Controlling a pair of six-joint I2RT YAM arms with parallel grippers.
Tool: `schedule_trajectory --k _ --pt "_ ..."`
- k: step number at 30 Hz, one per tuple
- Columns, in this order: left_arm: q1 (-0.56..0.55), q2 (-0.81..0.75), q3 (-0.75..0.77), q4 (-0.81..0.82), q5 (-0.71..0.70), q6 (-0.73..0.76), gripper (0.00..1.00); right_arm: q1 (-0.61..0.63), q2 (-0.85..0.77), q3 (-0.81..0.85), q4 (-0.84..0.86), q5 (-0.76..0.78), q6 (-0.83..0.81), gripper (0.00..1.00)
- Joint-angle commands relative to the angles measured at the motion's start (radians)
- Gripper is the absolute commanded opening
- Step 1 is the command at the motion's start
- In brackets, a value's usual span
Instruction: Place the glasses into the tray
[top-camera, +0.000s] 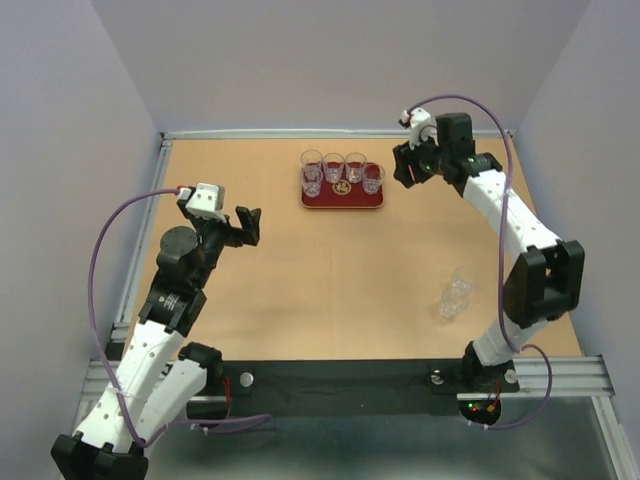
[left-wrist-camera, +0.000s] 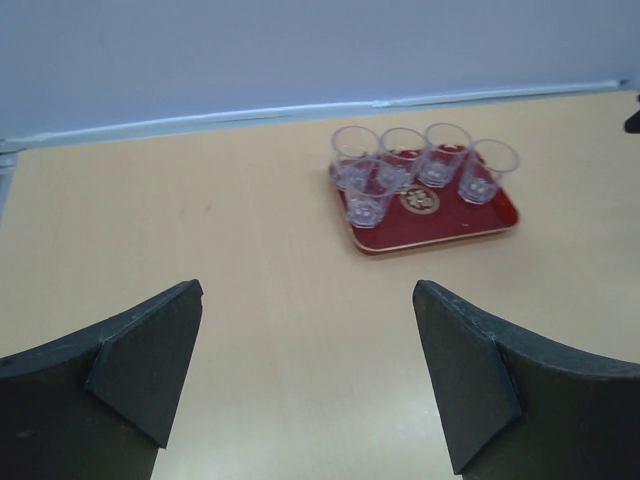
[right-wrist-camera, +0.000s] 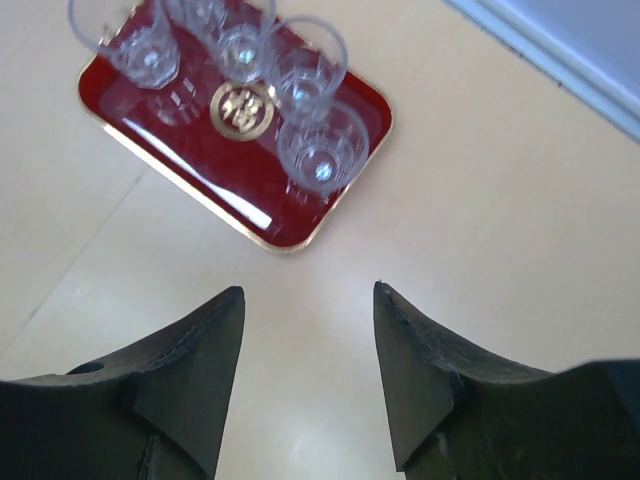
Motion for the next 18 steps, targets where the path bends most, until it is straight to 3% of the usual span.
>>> schedule_trajectory --k 1,6,9,13,18 --pt "0.003 0.048 0.006 0.101 0.241 -0.078 0.99 -0.022 -0.168 -0.183 0.014 -0.021 -0.052 0.61" --pt "-0.017 0.221 0.055 0.164 0.527 -0.331 0.98 -0.084 -0.350 -0.413 0.014 -0.059 -0.029 0.63" --pt "-0.092 0.296 0.043 0.243 0.582 -0.443 0.95 -0.156 -0.446 -0.512 0.034 -0.091 -0.021 0.63" --pt "-0.381 0.417 0.034 0.360 0.450 -0.560 0.94 -0.306 -0.512 -0.606 0.084 -0.157 0.028 0.63" --pt "-0.618 0.612 0.108 0.461 0.308 -0.646 0.94 -0.355 -0.554 -0.648 0.109 -0.154 0.042 0.65"
